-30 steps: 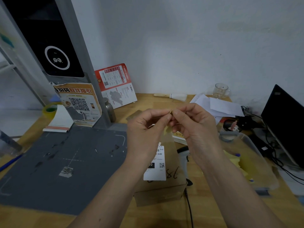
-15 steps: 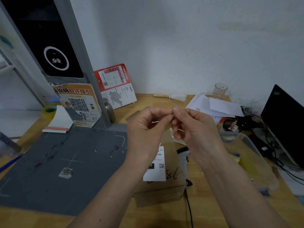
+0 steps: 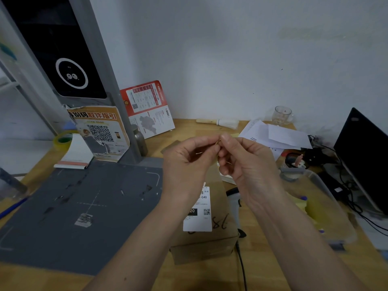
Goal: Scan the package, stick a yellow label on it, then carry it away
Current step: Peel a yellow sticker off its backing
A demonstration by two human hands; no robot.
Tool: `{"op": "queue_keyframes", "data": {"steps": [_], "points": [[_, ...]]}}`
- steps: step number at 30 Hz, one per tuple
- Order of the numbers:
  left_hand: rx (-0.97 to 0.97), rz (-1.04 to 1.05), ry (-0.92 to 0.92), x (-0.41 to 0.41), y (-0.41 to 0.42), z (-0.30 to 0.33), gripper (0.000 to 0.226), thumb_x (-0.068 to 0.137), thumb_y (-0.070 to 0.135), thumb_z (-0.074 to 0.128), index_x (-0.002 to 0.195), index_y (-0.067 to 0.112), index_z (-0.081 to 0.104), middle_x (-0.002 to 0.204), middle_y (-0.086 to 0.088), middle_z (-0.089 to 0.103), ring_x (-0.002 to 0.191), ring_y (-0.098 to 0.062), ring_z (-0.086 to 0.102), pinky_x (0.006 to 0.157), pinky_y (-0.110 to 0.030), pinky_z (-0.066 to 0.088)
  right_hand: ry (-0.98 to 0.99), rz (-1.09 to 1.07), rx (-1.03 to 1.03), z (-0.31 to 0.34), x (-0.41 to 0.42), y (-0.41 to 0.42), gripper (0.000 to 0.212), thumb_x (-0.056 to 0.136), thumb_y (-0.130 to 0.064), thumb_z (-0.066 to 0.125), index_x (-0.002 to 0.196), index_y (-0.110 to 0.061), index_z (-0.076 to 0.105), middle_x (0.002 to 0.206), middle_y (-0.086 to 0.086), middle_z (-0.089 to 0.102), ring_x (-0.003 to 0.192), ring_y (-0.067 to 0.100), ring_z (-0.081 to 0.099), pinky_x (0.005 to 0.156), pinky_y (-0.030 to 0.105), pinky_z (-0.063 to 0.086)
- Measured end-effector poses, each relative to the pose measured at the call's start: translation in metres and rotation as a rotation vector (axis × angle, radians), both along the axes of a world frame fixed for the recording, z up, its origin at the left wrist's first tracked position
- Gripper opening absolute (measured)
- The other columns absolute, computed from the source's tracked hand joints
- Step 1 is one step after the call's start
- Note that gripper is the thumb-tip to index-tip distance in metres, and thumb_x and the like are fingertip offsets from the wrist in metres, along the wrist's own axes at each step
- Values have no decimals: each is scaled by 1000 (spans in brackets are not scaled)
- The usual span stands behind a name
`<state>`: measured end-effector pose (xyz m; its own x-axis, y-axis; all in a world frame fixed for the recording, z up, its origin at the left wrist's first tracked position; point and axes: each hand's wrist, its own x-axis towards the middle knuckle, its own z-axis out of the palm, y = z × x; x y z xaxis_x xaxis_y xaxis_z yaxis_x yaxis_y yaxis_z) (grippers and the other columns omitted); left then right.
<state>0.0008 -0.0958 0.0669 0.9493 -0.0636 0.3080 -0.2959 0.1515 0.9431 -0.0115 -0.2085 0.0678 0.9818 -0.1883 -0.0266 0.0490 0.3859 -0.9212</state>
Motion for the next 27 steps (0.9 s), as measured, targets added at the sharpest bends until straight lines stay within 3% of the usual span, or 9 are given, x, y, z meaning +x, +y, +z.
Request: {"op": "queue_keyframes", "data": {"steps": [22, 27], "points": [[-50, 12, 99, -7, -1, 2, 18, 81, -2, 67, 90, 11, 75, 74, 10, 75, 75, 1, 69, 65, -8, 50, -44, -86, 1, -2, -4, 6, 21, 67, -24, 70, 71, -4, 67, 55, 3, 59, 46, 12, 49, 41, 20, 40], [-73, 26, 137, -10, -3, 0, 18, 81, 1, 68, 90, 15, 76, 80, 6, 76, 80, -3, 69, 70, -12, 52, -85, -144, -69, -1, -8, 9, 15, 80, -14, 67, 73, -2, 65, 52, 0, 57, 43, 9, 48, 40, 19, 40]]}}
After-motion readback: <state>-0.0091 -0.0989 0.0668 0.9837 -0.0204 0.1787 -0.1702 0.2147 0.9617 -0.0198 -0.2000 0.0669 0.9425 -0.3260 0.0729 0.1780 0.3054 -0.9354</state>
